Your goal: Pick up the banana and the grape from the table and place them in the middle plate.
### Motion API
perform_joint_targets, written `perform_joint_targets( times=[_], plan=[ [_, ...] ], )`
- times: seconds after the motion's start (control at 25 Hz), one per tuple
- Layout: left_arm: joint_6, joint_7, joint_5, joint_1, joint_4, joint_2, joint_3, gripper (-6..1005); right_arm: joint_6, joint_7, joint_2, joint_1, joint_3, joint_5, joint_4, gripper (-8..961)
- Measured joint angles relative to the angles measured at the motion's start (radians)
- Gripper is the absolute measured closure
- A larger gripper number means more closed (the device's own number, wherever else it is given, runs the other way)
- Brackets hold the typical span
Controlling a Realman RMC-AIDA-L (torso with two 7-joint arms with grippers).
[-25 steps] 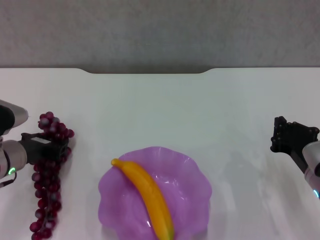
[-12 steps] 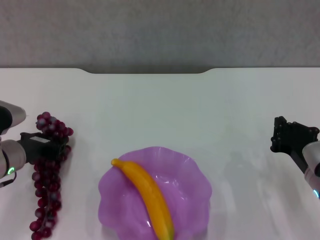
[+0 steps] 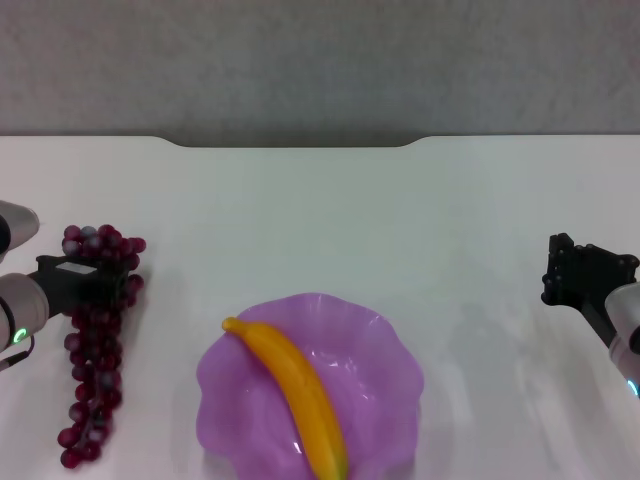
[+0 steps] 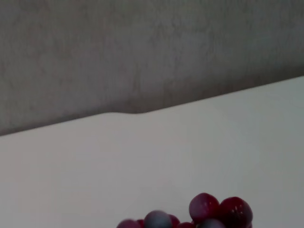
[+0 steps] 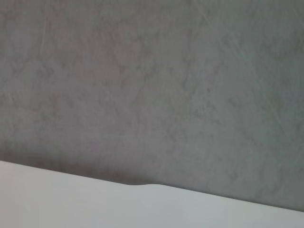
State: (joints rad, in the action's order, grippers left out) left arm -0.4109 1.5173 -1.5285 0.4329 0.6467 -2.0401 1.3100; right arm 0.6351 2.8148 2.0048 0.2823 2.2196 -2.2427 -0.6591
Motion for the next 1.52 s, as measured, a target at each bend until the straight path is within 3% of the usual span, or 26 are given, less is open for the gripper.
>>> perform_joint_targets(
  times=[0.8,1.28,1.52],
  plan=[
    [-0.059,-0.144,0.221,-0.016,0.036,0.002,-0.005,705,0.000,0.002,0.000,0.000,0.000,0.000,0.007,927],
    [-0.162,-0.144,0.303,-0.142,0.301,0.003,-0.010,702,-0.022,0.002,-0.001,0.000,-0.001,0.000,0.014,927],
    [-0.206,-0.086,0.304,-0.238,0.490,0.002,0.003,700,-0.023,0.002,-0.002,0.000,-0.002,0.000,0.017,927]
  ],
)
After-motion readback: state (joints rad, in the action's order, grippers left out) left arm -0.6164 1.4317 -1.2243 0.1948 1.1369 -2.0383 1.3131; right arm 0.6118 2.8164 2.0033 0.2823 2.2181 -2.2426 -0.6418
